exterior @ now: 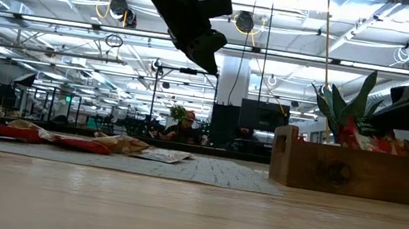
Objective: Pick & Place Tea
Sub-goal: Put the red tea bag into the middle section of the wooden organizer
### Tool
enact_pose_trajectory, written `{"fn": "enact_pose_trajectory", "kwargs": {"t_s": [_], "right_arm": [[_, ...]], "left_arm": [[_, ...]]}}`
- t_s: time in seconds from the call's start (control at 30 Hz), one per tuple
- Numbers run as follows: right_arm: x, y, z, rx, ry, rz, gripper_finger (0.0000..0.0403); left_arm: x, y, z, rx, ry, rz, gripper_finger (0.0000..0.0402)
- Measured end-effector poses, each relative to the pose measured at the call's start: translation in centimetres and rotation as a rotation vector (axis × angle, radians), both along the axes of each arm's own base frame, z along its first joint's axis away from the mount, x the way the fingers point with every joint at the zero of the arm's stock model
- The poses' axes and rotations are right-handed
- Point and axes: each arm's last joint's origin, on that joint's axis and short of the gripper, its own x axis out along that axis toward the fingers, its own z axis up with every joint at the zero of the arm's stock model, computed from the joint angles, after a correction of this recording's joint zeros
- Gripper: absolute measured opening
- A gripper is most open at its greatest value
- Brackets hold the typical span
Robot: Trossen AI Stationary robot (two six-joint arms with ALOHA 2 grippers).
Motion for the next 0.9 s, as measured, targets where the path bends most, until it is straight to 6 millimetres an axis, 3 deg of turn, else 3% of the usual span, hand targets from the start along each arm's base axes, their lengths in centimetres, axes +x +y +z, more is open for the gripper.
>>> {"fn": "enact_pose_trajectory", "kwargs": {"t_s": [0.23,0.4,0.47,0.57,0.7,0.77,0.9], "right_arm": [[0.3,0.0,1.2,-0.126,-0.092,-0.053,0.0117],[1.0,0.8,4.0,-0.222,-0.247,0.062,0.0157],[1.8,1.5,5.8,-0.286,-0.247,0.093,0.0145],[3.3,2.6,8.4,-0.396,-0.068,0.125,0.0099],[5.1,2.7,12.2,-0.266,0.213,0.155,0.0017],[5.9,2.3,12.6,-0.129,0.356,0.206,0.0008],[7.2,1.8,11.0,0.100,0.560,0.309,0.0001]], "left_arm": [[0.0,-0.4,0.0,0.000,-0.001,-0.010,0.0063],[0.0,-0.5,0.0,-0.001,-0.001,-0.015,0.0063],[0.0,-0.5,0.0,-0.001,-0.001,-0.013,0.0062],[0.0,-0.5,0.0,-0.002,-0.002,-0.012,0.0063],[0.0,-0.5,0.0,-0.007,-0.007,-0.009,0.0063],[0.0,-0.5,0.0,-0.011,-0.010,-0.005,0.0063],[0.0,-0.5,0.0,-0.013,-0.012,-0.004,0.0063]]}}
